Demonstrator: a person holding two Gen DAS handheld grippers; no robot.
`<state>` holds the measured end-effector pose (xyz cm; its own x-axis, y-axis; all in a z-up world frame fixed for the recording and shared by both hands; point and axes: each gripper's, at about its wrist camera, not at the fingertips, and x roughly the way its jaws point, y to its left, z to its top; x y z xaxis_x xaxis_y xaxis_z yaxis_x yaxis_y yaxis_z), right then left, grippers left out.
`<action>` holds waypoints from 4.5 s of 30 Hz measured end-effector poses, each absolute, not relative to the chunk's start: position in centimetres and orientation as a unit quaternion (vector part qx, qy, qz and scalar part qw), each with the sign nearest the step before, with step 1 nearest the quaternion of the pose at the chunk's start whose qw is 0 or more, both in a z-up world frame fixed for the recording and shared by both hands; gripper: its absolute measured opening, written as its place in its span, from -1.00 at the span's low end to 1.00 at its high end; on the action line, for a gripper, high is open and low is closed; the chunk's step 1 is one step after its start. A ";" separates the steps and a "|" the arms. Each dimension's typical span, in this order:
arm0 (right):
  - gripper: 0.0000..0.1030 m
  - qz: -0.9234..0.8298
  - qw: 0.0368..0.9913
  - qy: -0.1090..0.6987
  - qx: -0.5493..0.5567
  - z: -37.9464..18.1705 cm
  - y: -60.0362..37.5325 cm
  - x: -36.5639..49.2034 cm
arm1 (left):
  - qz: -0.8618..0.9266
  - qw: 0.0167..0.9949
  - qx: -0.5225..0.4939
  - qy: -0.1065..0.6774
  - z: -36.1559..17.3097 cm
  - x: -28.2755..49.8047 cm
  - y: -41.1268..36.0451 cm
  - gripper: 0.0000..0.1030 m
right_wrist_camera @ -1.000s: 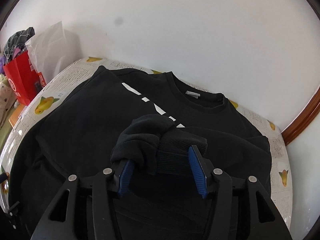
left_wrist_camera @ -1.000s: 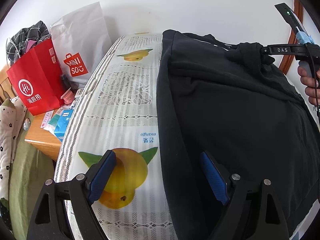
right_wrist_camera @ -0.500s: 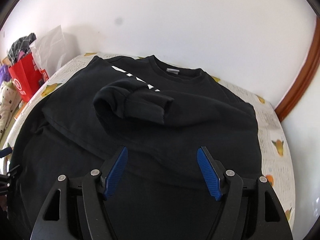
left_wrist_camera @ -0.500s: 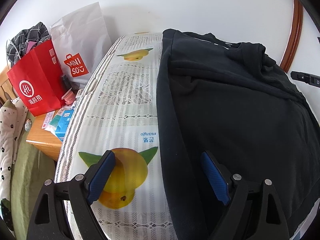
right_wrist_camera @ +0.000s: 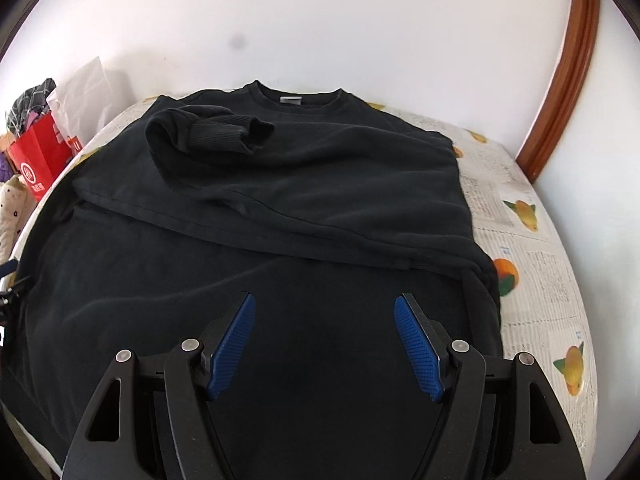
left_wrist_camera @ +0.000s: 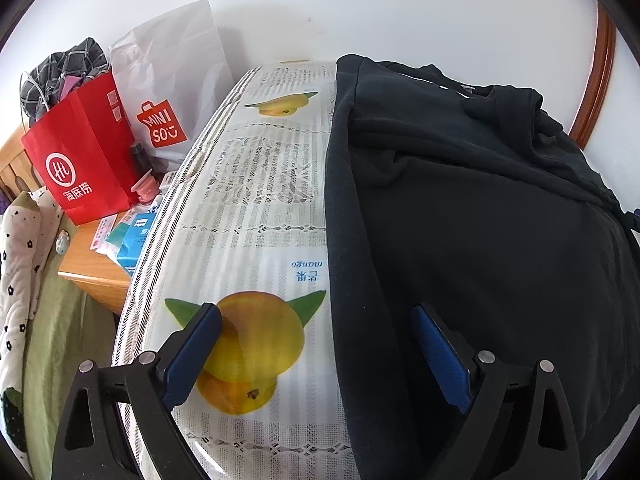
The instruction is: Fold small clothes
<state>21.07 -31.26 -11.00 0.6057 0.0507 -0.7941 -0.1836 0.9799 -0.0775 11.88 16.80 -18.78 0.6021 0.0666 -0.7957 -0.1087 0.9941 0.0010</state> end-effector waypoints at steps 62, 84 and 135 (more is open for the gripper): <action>0.38 0.003 0.900 0.434 0.035 -10.6 -41.8 23.6 | 0.019 0.911 -0.054 0.409 -11.6 28.1 10.4 -0.57; 0.39 0.007 0.896 0.444 0.016 -12.2 -39.5 25.0 | 0.045 0.894 -0.057 0.442 -16.2 30.3 12.1 -0.88; 0.37 -0.043 0.885 0.463 0.026 -16.7 -44.0 10.7 | 0.001 0.884 -0.123 0.452 -17.9 6.3 16.6 0.09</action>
